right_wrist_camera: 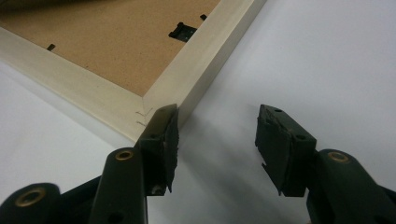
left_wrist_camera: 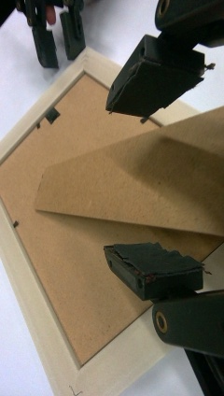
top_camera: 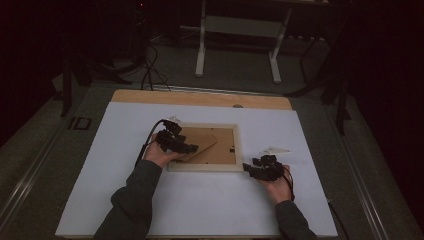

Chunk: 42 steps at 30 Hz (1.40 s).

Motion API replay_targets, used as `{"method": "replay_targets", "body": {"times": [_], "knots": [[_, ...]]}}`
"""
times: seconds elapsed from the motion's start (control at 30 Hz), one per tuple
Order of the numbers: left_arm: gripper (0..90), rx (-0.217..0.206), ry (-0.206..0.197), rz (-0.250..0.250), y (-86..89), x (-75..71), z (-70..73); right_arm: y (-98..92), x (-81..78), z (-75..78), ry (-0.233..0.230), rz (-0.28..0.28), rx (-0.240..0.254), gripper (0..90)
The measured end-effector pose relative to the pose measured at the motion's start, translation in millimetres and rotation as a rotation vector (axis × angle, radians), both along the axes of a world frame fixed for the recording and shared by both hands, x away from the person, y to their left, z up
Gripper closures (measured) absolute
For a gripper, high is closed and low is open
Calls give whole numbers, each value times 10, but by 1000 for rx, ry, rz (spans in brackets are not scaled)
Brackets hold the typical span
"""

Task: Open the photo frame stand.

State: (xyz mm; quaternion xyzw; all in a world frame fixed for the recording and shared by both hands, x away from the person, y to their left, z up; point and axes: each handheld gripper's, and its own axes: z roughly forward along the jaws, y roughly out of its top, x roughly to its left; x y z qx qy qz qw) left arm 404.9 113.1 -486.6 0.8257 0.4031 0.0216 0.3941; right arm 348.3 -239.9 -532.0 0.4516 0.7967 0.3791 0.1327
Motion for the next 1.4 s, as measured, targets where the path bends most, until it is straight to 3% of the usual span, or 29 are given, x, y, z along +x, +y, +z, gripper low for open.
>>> {"method": "replay_targets", "body": {"times": [0.2, 0.47, 0.8, 1.03, 1.27, 1.33, 1.4], "knots": [[279, 21, 32, -23, -62, 60, -100, -9, 9, -12, 5, 1, -1, 481], [293, 46, 29, -43, -106, 74, -132, -14, 12, -16, 7, 0, 2, 477], [310, 117, 28, -64, -218, 89, -157, -12, 12, -17, 7, 2, 3, 476], [367, 137, 44, -79, -250, 92, -170, -19, 9, -17, 9, -2, 4, 476], [372, 153, 27, -81, -262, 78, -162, -30, -3, -17, 9, -3, 7, 476], [372, 160, 18, -84, -267, 73, -160, -48, -7, -18, 25, 0, 54, 476], [373, 165, 9, -83, -274, 63, -161, -65, -8, -17, 29, -11, 67, 476]]}}
